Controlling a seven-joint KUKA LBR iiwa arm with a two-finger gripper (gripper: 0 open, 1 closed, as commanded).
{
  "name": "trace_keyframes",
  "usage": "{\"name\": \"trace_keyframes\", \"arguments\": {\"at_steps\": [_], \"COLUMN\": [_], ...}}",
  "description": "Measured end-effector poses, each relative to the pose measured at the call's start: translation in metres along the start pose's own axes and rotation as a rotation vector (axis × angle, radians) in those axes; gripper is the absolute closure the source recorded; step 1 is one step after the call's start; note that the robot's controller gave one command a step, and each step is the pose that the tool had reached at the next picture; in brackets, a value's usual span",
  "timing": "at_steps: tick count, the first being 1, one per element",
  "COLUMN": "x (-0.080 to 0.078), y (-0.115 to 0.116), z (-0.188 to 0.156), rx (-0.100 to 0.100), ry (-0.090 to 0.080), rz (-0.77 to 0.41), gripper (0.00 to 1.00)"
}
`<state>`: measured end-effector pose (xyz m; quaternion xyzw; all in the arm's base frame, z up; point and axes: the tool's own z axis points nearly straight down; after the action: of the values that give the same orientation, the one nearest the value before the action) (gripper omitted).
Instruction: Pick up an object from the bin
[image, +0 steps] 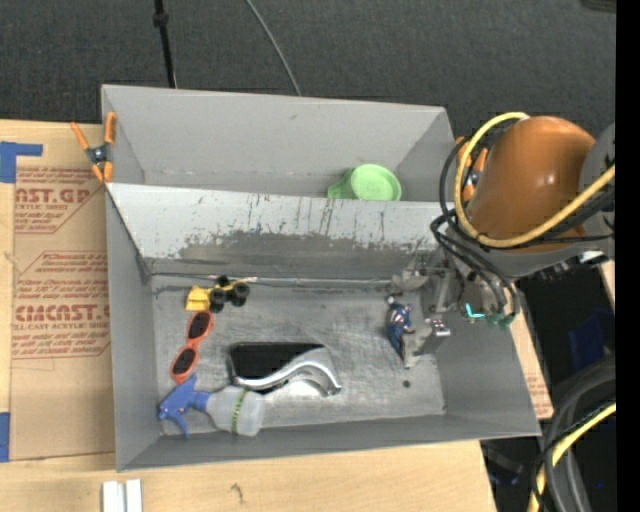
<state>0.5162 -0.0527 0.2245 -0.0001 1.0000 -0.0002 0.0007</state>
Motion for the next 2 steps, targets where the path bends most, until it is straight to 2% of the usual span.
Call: {"name": "trace_keyframes", "arguments": {"at_steps": [1, 2], "x": [-0.017, -0.025], "y": [-0.04, -0.07], "z": [0.029, 0.057], "rx": [-0.001, 0.001], "ry": [-0.006, 0.001], "rz": [-0.065, -0.236], "gripper": [0.0, 0.0]}}
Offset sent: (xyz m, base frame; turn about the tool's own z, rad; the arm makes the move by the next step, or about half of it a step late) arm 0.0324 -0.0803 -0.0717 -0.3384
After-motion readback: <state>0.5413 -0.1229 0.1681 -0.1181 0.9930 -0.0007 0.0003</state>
